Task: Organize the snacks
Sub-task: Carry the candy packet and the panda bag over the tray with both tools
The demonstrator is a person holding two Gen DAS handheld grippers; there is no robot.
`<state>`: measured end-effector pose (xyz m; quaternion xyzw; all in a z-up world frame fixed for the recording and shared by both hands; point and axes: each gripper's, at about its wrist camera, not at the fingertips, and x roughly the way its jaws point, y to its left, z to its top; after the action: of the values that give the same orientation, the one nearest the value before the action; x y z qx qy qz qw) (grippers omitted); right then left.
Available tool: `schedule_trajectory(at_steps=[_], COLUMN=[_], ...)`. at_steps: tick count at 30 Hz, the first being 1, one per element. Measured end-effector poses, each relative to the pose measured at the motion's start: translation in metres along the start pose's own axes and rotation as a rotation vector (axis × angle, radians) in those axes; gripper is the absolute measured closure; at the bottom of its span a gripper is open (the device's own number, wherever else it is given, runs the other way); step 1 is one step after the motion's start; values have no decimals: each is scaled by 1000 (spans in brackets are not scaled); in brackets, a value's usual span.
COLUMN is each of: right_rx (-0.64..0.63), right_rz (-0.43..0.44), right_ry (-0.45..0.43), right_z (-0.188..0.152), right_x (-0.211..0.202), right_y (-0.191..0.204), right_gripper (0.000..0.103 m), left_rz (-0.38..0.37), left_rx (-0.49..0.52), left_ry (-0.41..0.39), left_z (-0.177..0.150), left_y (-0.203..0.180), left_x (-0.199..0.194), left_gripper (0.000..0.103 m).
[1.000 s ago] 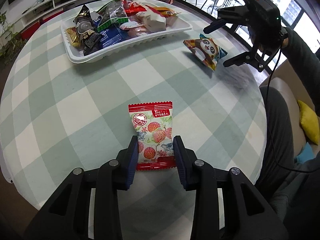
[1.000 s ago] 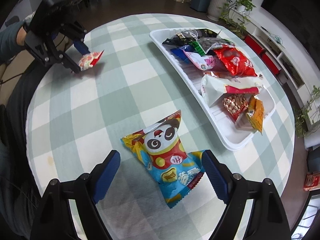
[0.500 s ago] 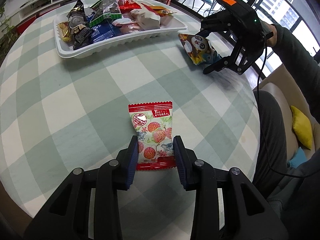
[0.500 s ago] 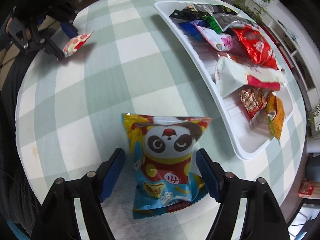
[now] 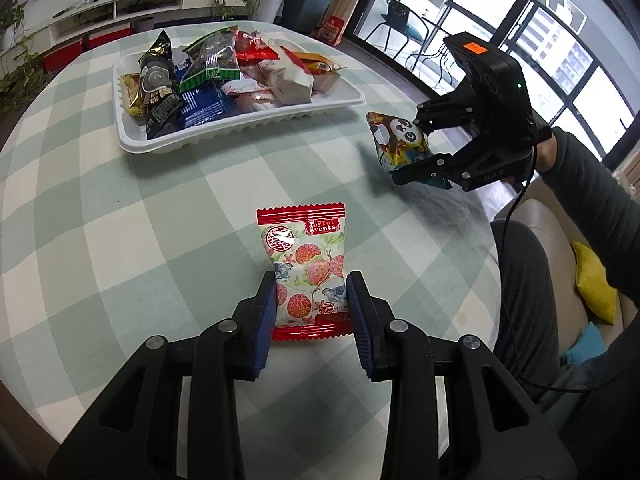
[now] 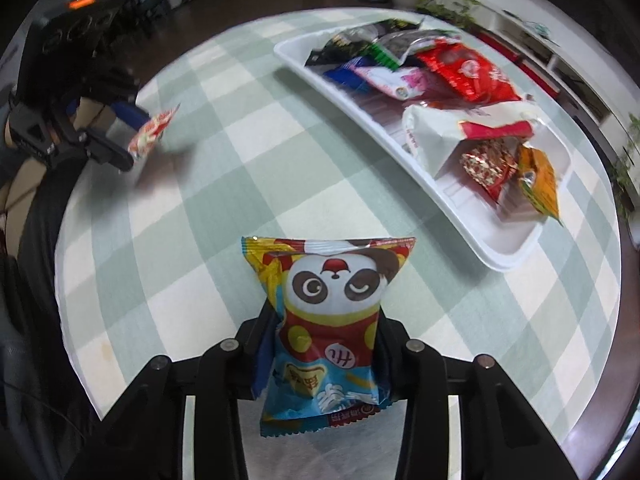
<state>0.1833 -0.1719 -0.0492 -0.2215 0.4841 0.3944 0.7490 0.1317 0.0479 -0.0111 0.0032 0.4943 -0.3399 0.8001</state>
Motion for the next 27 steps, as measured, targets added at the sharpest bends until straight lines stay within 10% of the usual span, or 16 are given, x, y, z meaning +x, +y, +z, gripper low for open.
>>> schedule_trajectory(at_steps=[12, 27], right_rx=[514, 767], right_rz=[94, 17], right_ry=[-416, -537], right_z=[-7, 80], right_x=[-80, -102], right_y=[-19, -97], right_gripper=[60, 60], left_rz=[-20, 58], left_rx=[-91, -145], left_ry=[-178, -290], left_z=[39, 177], left_y=[16, 73], left_x=[-26, -41], left_gripper=[71, 71])
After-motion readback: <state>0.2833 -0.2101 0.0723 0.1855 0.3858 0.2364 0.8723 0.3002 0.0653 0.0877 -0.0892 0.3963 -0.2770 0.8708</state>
